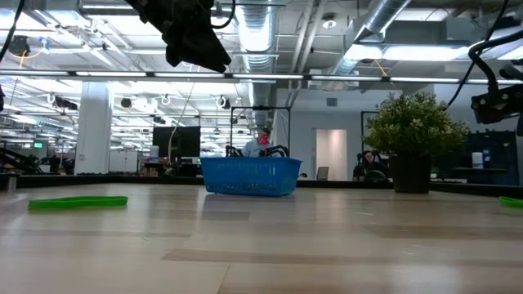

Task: Pick and place items into bin
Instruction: Put the green rubber band into the blue bin

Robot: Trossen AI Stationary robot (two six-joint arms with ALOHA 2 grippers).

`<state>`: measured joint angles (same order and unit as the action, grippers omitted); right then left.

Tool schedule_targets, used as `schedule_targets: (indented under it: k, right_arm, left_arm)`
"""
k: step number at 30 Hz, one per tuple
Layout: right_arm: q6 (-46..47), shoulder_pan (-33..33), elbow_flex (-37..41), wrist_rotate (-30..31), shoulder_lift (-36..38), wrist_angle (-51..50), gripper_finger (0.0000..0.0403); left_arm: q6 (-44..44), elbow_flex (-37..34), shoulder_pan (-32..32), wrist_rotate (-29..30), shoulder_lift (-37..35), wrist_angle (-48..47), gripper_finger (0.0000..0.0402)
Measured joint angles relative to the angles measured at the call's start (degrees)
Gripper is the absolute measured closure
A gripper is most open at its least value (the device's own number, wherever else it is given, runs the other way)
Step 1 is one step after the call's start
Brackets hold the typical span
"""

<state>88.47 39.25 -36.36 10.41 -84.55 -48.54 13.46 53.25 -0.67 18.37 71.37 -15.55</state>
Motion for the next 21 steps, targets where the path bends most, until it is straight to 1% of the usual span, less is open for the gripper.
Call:
schedule_targets:
  k: [4,7,10,16,18,21]
  right_arm:
    - [-0.3,0.0,0.0,0.0,0.0,-0.1,0.0277]
    - [0.4,0.0,0.0,0.0,-0.1,0.0,0.0288]
    - [1.0,0.0,0.1,0.1,-0.1,0.0,0.0315]
    - [2.1,0.0,0.2,0.7,-0.2,-0.6,0.039]
    - [2.8,0.0,0.3,1.6,-0.2,-0.6,0.0398]
    - [3.2,0.0,0.1,2.2,-0.2,-0.6,0.0395]
  left_arm:
    - [-0.6,0.0,0.0,0.0,0.0,0.0,0.0262]
    - [-0.6,0.0,0.0,0.0,0.0,0.0,0.0262]
    - [-0.7,0.0,0.0,0.0,0.0,0.0,0.0262]
    - [-0.8,0.0,0.0,0.0,0.0,0.0,0.0262]
    - [-0.8,0.0,0.0,0.0,0.0,0.0,0.0262]
    - [-0.8,0.0,0.0,0.0,0.0,0.0,0.0262]
